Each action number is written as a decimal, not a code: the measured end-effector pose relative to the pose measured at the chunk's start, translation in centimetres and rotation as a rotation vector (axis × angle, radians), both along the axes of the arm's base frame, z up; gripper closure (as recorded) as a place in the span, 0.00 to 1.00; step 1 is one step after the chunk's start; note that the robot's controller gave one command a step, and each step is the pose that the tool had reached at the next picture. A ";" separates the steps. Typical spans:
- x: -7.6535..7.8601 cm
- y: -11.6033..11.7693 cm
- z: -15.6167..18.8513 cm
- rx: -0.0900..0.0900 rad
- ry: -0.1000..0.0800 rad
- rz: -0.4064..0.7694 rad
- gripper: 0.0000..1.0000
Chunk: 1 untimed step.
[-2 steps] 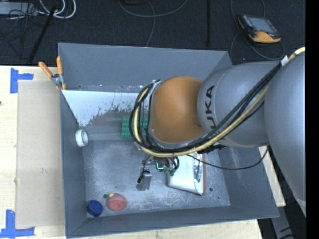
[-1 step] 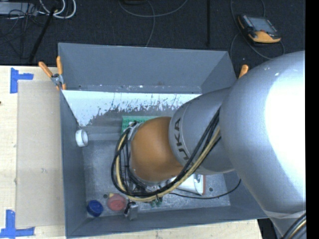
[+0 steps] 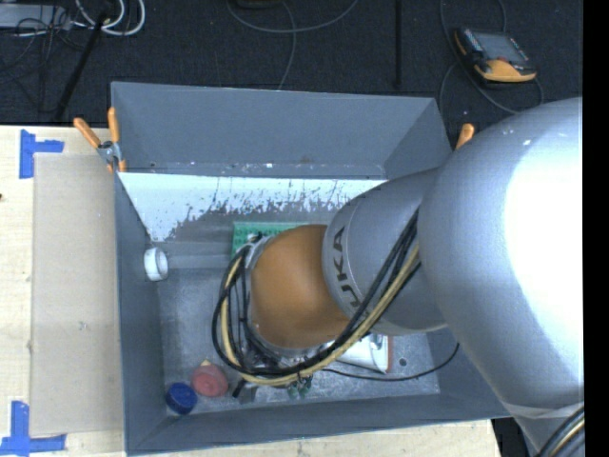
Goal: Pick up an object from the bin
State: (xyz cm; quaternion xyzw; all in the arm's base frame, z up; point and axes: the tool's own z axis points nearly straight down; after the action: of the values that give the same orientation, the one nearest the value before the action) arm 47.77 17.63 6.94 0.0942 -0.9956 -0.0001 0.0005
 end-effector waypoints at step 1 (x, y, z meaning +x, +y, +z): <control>-0.3 4.4 10.7 0.005 -0.008 0.014 1.00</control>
Offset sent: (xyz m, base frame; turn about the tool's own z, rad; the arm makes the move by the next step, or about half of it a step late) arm -0.0043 0.0419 0.1032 -0.0110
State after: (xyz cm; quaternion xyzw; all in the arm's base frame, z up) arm 47.51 22.06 17.64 0.1013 -0.9948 -0.0021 -0.0040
